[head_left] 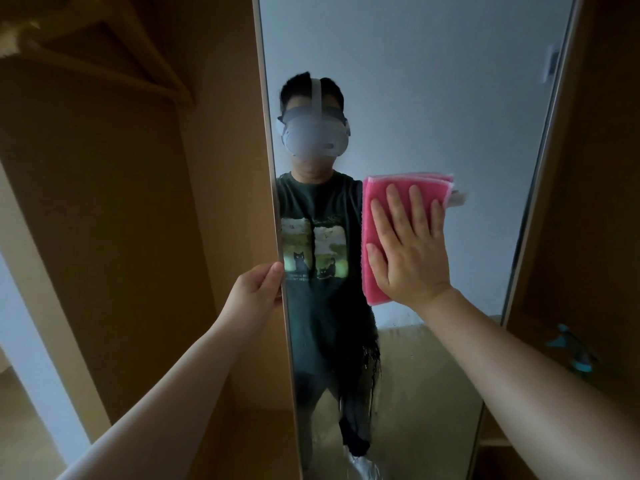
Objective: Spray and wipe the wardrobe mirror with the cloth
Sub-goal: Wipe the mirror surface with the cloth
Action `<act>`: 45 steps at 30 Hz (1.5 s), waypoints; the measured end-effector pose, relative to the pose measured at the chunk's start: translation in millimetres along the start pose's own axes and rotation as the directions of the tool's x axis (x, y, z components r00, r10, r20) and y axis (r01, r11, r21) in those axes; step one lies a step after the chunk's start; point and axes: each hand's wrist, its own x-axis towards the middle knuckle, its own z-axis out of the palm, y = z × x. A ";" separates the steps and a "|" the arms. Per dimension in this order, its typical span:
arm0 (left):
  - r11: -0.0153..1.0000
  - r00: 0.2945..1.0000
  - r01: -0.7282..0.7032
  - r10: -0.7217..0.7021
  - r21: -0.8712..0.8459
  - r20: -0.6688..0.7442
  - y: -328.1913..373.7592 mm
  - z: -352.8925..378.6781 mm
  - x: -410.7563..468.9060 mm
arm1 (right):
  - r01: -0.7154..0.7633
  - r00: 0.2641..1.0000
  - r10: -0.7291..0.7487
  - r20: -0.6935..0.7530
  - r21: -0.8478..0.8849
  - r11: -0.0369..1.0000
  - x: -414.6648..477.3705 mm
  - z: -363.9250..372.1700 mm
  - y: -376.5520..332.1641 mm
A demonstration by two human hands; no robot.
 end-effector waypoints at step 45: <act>0.999 0.999 0.036 -0.036 0.001 -0.033 -3.2 2.5 0.3 | -0.358 0.933 0.358 -0.019 0.007 0.934 -25.8 1.0 45.9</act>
